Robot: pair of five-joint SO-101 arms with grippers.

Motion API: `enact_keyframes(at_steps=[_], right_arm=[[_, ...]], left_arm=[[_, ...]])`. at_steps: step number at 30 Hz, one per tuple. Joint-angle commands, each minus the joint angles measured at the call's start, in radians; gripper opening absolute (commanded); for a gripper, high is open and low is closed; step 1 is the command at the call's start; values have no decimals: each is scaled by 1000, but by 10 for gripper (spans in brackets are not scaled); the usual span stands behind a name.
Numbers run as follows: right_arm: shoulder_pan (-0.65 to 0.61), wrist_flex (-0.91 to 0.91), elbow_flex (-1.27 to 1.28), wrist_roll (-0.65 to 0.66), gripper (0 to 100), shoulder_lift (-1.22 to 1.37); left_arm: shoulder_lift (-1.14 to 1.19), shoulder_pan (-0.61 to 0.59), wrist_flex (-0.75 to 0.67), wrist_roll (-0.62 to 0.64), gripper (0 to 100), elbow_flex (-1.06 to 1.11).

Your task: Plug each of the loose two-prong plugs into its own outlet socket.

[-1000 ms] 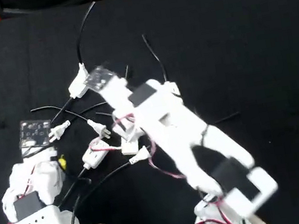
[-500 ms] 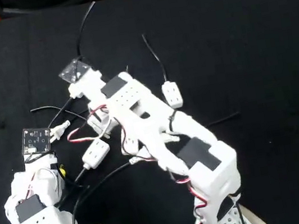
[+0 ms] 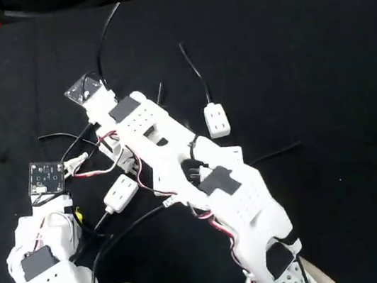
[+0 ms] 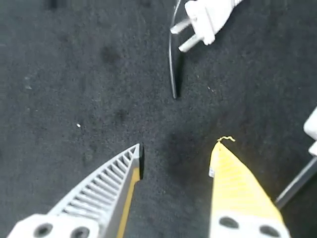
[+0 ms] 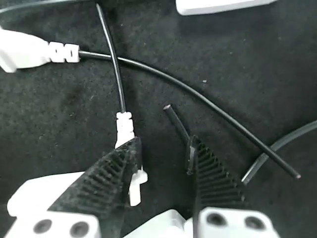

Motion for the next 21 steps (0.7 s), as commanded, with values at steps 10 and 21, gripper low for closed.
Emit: enact_keyframes(at_steps=[10, 21], right_arm=[[-61, 120, -31, -8, 158, -68], [-63, -49, 260, 12, 159, -298]], left_arm=[[-8, 16, -23, -8, 227, -2], [-8, 27, -23, -8, 227, -1]])
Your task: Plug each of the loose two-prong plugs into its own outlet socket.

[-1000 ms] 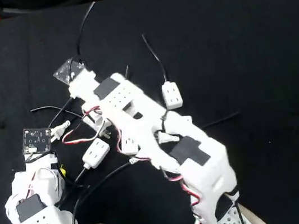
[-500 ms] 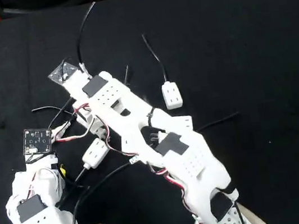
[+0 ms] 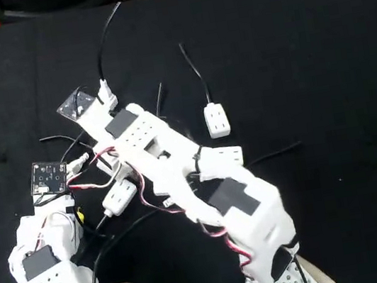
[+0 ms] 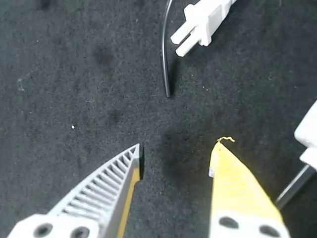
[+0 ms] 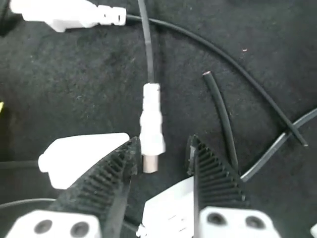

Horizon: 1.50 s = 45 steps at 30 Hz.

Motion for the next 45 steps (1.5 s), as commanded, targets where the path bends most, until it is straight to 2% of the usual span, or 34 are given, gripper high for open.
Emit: enact_keyframes(at_steps=[1, 10, 18, 23, 30, 34, 39, 45], right_arm=[[-5, -78, 77, 11, 159, -102], [-11, -138, 13, 15, 158, 36], [-6, -2, -186, 17, 155, 185], [-6, 25, -225, 18, 64, 206], [8, 29, -229, 12, 53, 197], [3, 114, -205, 11, 52, 58], [84, 41, -10, 11, 41, -211], [46, -74, 366, -28, 39, -644]], left_arm=[[-8, 13, -17, -8, 227, -4], [-8, 16, -17, -9, 227, -4], [-8, 18, -17, -9, 227, -4], [-8, 18, -18, -9, 227, -2], [-8, 21, -75, -9, 227, 21], [-8, 21, -75, -9, 227, 21], [-8, 22, -80, -9, 227, 22], [-8, 70, -78, -9, 227, 28]])
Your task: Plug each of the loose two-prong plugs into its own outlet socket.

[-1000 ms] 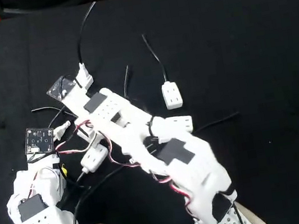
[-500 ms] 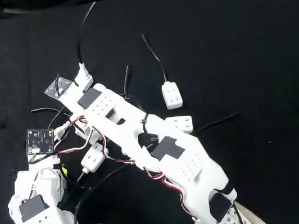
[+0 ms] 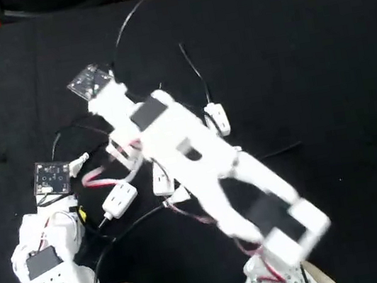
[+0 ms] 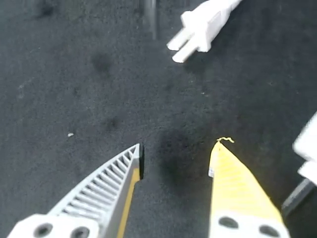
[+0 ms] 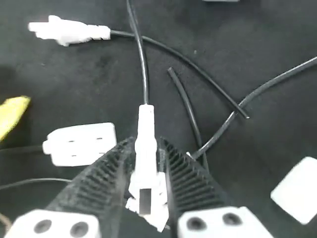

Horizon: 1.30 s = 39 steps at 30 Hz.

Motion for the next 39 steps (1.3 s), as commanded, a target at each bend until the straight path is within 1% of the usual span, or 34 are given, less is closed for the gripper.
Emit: enact_keyframes(at_steps=[1, 7, 12, 19, 21, 24, 27, 29, 32, 36, 37, 39], right_arm=[[-25, -109, 275, -35, 39, -400], [-35, -275, 662, -51, 38, -829], [-35, -408, 934, -175, 38, -1181], [-35, -545, 1185, -298, 14, -1667], [-35, -583, 1253, -324, 12, -1787], [-35, -601, 1351, -328, 12, -1933], [-37, -594, 1423, -328, 11, -2012], [-37, -572, 1429, -328, 11, -2009], [-40, -574, 1403, -328, 11, -1975], [-35, -661, 1394, -330, 11, -1917], [-35, -686, 1399, -341, 11, -1905], [-34, -733, 1409, -407, 11, -1883]], left_arm=[[-8, 33, -17, -9, 227, -7], [-8, 28, -15, -9, 227, -7], [-8, 28, -17, -9, 227, -5], [-8, 39, -21, -5, 227, -18], [-8, 68, -15, -3, 227, -36], [-8, 139, -14, -2, 227, -53], [-8, 228, -15, 21, 227, -61], [-8, 265, -17, 49, 227, -59], [-9, 303, -21, 55, 227, -74], [-9, 387, -12, 69, 227, -124], [-9, 410, -12, 98, 227, -139], [-9, 435, -12, 189, 227, -176]])
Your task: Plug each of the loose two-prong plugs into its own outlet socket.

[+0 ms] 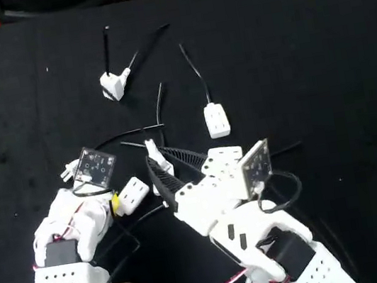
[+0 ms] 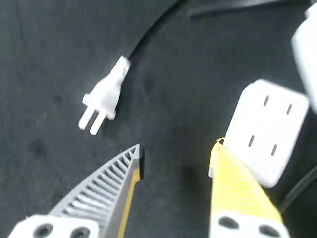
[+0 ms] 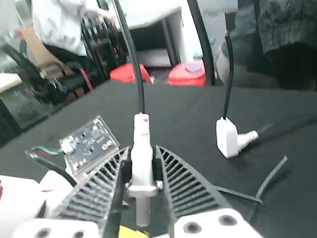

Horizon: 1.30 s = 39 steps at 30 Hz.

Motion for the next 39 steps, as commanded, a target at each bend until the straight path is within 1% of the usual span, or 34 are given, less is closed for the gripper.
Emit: enact_keyframes(at_steps=[1, 4, 7, 9, 12, 15, 18, 23, 27, 30, 39], right_arm=[[-3, -123, -10, -124, 11, 41], [43, -221, 28, -247, 11, 64], [64, -298, 68, -305, 11, 84], [63, -330, 84, -313, 11, 93], [61, -341, 85, -315, 11, 96], [57, -336, 79, -315, 11, 96], [29, -334, 85, -315, 11, 96], [18, -262, 64, -315, 11, 96], [-60, -186, 33, -315, 11, 88], [-114, -175, 35, -307, 11, 88], [-109, -167, 25, -305, 11, 91]], left_arm=[[-14, 48, -8, 150, 226, -117], [-77, 58, -6, 273, 213, -157], [-206, 90, -5, 347, 213, -159], [-319, 120, 44, 377, 213, -159], [-488, 228, 170, 387, 213, -173], [-433, 315, 227, 387, 210, -234], [-456, 369, 250, 391, 209, -274], [-462, 369, 250, 387, 209, -317], [-462, 378, 247, 391, 209, -321], [-462, 423, 255, 391, 209, -315], [-462, 423, 249, 393, 209, -317]])
